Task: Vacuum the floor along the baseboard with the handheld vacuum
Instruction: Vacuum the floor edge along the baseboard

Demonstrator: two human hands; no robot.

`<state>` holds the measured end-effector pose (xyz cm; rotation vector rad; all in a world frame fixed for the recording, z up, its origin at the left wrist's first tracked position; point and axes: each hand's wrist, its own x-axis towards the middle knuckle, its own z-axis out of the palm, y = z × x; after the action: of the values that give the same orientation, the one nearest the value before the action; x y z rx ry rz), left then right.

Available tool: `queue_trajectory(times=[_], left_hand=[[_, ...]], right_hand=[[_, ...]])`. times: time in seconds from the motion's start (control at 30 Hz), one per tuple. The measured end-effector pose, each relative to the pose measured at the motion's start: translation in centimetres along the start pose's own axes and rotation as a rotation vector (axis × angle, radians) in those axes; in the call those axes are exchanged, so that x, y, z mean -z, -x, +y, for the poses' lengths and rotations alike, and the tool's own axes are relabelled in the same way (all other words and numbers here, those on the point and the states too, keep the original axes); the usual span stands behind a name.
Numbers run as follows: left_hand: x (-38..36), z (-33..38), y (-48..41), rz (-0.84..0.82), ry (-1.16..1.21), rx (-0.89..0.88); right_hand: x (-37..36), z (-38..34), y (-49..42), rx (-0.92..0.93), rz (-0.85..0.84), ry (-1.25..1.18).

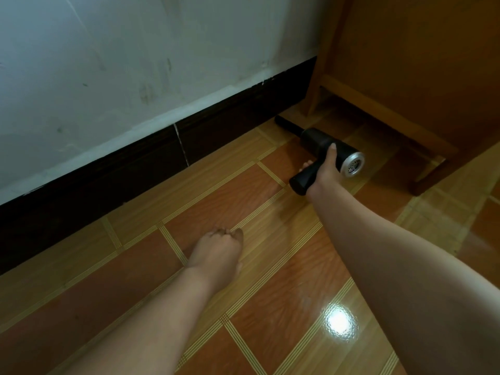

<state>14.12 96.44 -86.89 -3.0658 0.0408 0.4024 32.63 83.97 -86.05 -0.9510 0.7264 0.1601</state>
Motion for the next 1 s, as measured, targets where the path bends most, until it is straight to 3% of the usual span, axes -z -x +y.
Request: queue_trajectory(times=[1.0], left_hand=[[0.1,0.4,0.2,-0.047,0.017,0.043]], right_hand=[[3.5,1.5,0.6,-0.091,-0.017,0.131]])
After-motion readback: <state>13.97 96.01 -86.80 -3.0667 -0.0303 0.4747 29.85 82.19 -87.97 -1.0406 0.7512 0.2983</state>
